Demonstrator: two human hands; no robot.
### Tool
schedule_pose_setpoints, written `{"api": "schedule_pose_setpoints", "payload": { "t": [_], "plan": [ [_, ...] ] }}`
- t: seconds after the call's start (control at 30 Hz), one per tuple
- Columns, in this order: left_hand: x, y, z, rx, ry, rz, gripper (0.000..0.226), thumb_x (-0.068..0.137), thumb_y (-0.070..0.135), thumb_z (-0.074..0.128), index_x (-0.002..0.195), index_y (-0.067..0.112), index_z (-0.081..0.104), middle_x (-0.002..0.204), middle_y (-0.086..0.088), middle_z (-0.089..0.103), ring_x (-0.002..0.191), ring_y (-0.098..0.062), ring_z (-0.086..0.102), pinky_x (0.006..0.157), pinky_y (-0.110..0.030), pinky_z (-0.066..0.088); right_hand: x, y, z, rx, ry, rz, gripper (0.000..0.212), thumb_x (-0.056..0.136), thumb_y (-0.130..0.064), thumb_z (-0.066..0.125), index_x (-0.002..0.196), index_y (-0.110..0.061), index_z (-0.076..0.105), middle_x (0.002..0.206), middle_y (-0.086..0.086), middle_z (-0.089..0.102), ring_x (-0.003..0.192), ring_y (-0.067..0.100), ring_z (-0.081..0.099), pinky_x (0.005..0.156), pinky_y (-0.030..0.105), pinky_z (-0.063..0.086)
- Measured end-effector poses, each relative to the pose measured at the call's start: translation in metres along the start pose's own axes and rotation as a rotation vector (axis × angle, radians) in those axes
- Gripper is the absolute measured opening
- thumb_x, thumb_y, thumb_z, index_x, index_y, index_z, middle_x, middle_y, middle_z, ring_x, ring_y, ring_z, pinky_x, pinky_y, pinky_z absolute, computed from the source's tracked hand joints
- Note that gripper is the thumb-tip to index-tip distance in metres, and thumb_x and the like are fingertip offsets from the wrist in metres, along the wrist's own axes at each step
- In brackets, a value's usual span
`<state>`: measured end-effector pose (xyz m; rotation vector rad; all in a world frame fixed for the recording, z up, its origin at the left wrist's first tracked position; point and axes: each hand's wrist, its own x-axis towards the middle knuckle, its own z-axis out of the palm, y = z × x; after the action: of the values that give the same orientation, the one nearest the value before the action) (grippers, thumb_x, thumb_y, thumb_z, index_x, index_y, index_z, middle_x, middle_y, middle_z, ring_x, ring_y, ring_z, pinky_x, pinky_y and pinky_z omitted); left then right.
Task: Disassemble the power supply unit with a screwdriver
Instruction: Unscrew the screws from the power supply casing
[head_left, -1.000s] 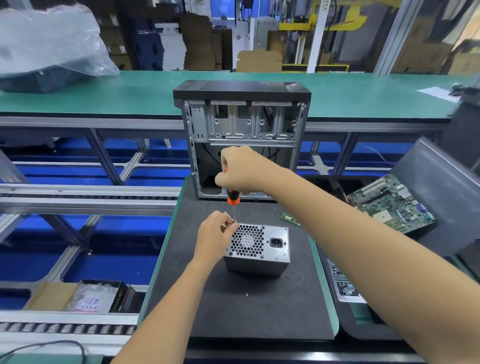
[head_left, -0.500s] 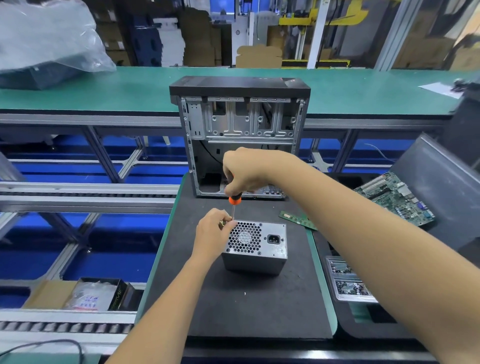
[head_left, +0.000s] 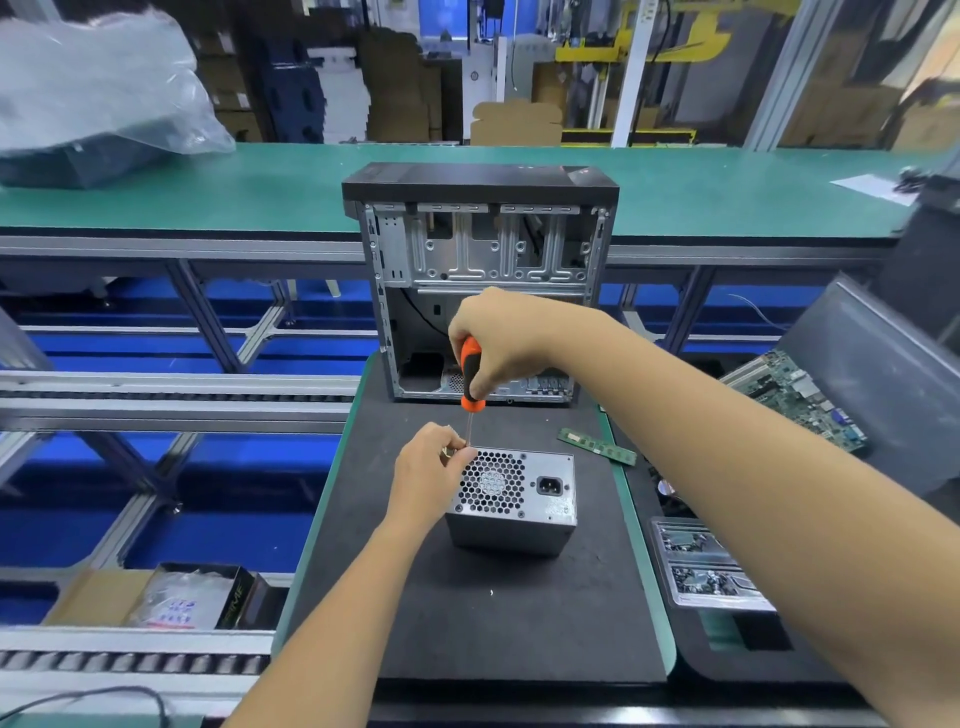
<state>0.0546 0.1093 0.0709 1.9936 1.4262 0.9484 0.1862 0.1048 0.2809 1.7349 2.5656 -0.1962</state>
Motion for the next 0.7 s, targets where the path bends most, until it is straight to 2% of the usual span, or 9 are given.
{"api": "schedule_pose_setpoints", "payload": {
  "t": [0.07, 0.1, 0.17, 0.27, 0.33, 0.43, 0.57, 0.63, 0.7],
  "plan": [
    [0.000, 0.001, 0.000, 0.003, -0.008, -0.003, 0.023, 0.085, 0.023, 0.070, 0.071, 0.027, 0.052, 0.073, 0.010, 0.052, 0.063, -0.005, 0.052, 0.060, -0.017, 0.036, -0.002, -0.004, 0.004, -0.015, 0.012, 0.023, 0.041, 0.078, -0.048, 0.071, 0.090, -0.010, 0.062, 0.075, -0.002, 0.062, 0.075, 0.020, 0.065, 0.060, 0.030, 0.050],
    [0.001, 0.001, 0.000, 0.011, -0.012, -0.002, 0.021, 0.085, 0.023, 0.070, 0.072, 0.026, 0.053, 0.073, 0.010, 0.052, 0.063, -0.005, 0.052, 0.060, -0.019, 0.037, -0.003, -0.006, 0.006, 0.006, 0.023, 0.055, 0.049, 0.082, -0.057, 0.063, 0.084, -0.009, 0.059, 0.062, -0.002, 0.061, 0.062, 0.019, 0.066, 0.056, 0.030, 0.049],
    [0.000, 0.002, 0.000, 0.008, -0.014, -0.003, 0.024, 0.085, 0.023, 0.070, 0.071, 0.028, 0.051, 0.072, 0.010, 0.052, 0.062, -0.005, 0.052, 0.060, -0.020, 0.037, -0.002, -0.009, 0.007, 0.052, 0.052, 0.140, 0.060, 0.090, -0.065, 0.042, 0.070, -0.009, 0.054, 0.049, 0.000, 0.053, 0.045, 0.017, 0.058, 0.049, 0.028, 0.041],
    [0.000, 0.003, -0.001, 0.003, -0.007, -0.015, 0.030, 0.085, 0.023, 0.069, 0.068, 0.033, 0.047, 0.071, 0.009, 0.052, 0.061, -0.006, 0.052, 0.059, -0.019, 0.036, 0.001, -0.013, 0.007, 0.021, 0.005, 0.153, 0.046, 0.100, -0.044, 0.036, 0.069, -0.012, 0.046, 0.064, 0.005, 0.050, 0.058, 0.022, 0.051, 0.050, 0.030, 0.032],
    [0.000, 0.002, -0.001, -0.001, -0.013, -0.019, 0.028, 0.085, 0.023, 0.069, 0.068, 0.031, 0.048, 0.073, 0.007, 0.053, 0.063, -0.008, 0.053, 0.060, -0.019, 0.038, 0.001, -0.013, 0.006, 0.003, -0.042, 0.134, 0.035, 0.099, -0.039, 0.042, 0.084, -0.009, 0.052, 0.075, 0.008, 0.054, 0.062, 0.026, 0.055, 0.051, 0.031, 0.036],
    [0.000, 0.003, -0.001, 0.001, -0.015, -0.025, 0.025, 0.086, 0.023, 0.069, 0.069, 0.029, 0.051, 0.074, 0.008, 0.053, 0.065, -0.008, 0.053, 0.060, -0.018, 0.037, -0.005, -0.009, 0.003, -0.015, -0.042, 0.074, 0.032, 0.095, -0.036, 0.053, 0.101, -0.004, 0.055, 0.089, 0.012, 0.061, 0.068, 0.027, 0.061, 0.054, 0.032, 0.042],
    [0.000, 0.003, -0.001, -0.007, -0.009, -0.036, 0.025, 0.085, 0.023, 0.069, 0.069, 0.030, 0.052, 0.073, 0.009, 0.052, 0.063, -0.007, 0.053, 0.059, -0.018, 0.036, -0.010, -0.005, 0.005, -0.039, -0.023, -0.038, 0.016, 0.088, -0.017, 0.062, 0.102, -0.011, 0.056, 0.099, 0.006, 0.059, 0.084, 0.022, 0.053, 0.062, 0.031, 0.042],
    [-0.001, 0.003, 0.000, -0.010, -0.013, -0.036, 0.023, 0.085, 0.022, 0.069, 0.069, 0.028, 0.053, 0.072, 0.010, 0.052, 0.063, -0.007, 0.052, 0.060, -0.019, 0.036, -0.013, -0.004, 0.005, 0.008, -0.033, -0.097, 0.021, 0.083, -0.003, 0.061, 0.101, -0.014, 0.059, 0.103, 0.003, 0.059, 0.091, 0.022, 0.054, 0.071, 0.033, 0.047],
    [0.000, 0.004, 0.000, -0.005, -0.015, -0.029, 0.023, 0.085, 0.022, 0.069, 0.069, 0.026, 0.054, 0.072, 0.010, 0.051, 0.063, -0.007, 0.051, 0.060, -0.019, 0.035, -0.015, -0.004, 0.004, 0.045, -0.038, -0.145, 0.025, 0.079, 0.002, 0.061, 0.099, -0.014, 0.063, 0.104, 0.002, 0.059, 0.094, 0.020, 0.054, 0.075, 0.032, 0.048]
  ]
}}
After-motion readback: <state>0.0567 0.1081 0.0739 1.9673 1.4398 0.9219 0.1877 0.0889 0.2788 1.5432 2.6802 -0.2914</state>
